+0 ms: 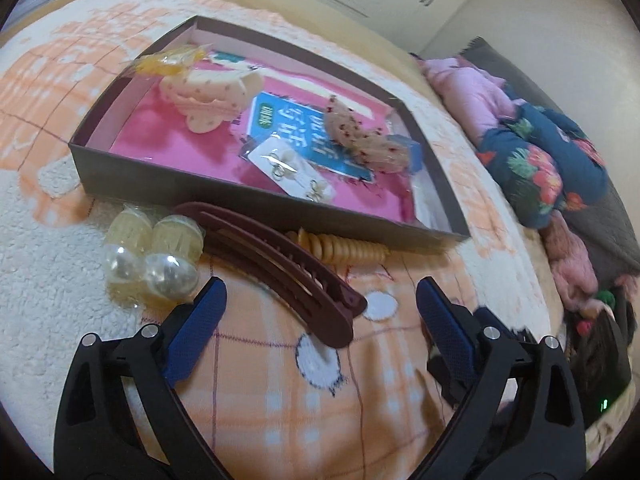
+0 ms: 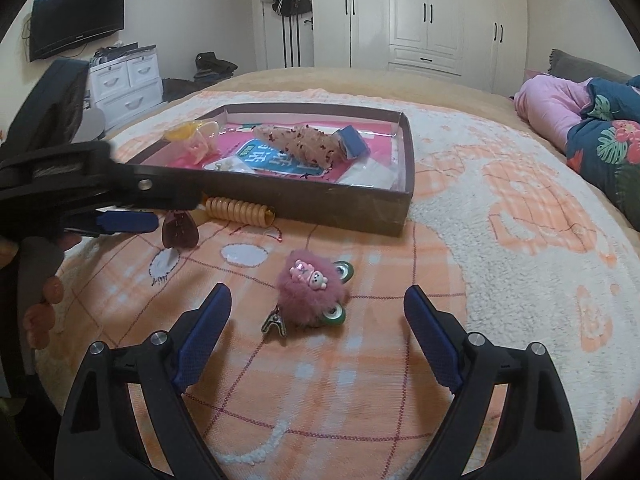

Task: Organize jewelry
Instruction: 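Grasp the maroon hair clip with the left gripper while the right grasps the pink fluffy keychain, then carry the maroon clip into the tray and release it while the right drops the keychain in, then move both grippers back toward the pearl hair clips and coiled hair tie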

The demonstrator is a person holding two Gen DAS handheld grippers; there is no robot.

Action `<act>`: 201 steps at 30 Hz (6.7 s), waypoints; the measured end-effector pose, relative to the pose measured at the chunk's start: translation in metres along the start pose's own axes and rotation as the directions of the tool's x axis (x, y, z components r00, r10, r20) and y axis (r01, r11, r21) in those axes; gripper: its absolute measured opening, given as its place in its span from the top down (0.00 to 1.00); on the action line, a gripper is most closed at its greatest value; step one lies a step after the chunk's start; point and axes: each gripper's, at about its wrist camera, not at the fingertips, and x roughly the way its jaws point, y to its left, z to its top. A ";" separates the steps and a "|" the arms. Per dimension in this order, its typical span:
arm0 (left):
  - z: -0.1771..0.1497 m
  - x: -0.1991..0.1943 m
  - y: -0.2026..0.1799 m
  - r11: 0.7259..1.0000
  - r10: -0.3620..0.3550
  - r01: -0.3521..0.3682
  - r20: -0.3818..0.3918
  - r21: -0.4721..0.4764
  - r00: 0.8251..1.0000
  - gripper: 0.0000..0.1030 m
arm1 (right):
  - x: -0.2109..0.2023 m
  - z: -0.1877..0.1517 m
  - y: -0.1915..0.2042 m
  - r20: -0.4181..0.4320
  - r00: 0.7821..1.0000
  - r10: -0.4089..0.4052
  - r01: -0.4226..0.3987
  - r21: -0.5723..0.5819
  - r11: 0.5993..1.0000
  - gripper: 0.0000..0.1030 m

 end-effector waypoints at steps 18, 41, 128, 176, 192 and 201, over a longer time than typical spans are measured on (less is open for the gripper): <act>-0.014 -0.018 0.023 1.000 0.001 -0.001 -0.034 -0.007 0.999 0.70 | 0.015 0.009 0.004 -0.045 0.999 0.019 -0.019 -0.001 1.000 0.53; -0.032 -0.068 0.010 0.984 -0.137 0.132 0.037 0.116 0.990 0.92 | -0.021 0.009 0.005 0.007 0.999 0.032 -0.032 -0.021 0.999 0.71; 0.091 0.039 -0.014 0.967 -0.027 0.018 0.034 0.255 0.999 0.94 | 0.070 0.098 -0.037 0.022 0.999 -0.046 0.044 0.061 0.997 0.68; 0.056 -0.096 -0.033 0.966 -0.029 -0.061 0.340 0.253 0.940 0.11 | -0.078 0.090 -0.040 0.337 0.934 -0.120 0.072 0.154 0.986 0.11; 0.021 -0.117 -0.002 0.956 0.060 -0.153 0.344 0.251 0.937 0.11 | -0.072 0.087 -0.001 0.308 0.951 -0.029 0.012 0.059 0.998 0.10; 0.008 -0.118 0.028 0.953 0.123 -0.200 0.315 0.228 0.941 0.11 | -0.045 0.079 0.028 0.221 0.975 0.033 -0.034 -0.001 0.999 0.10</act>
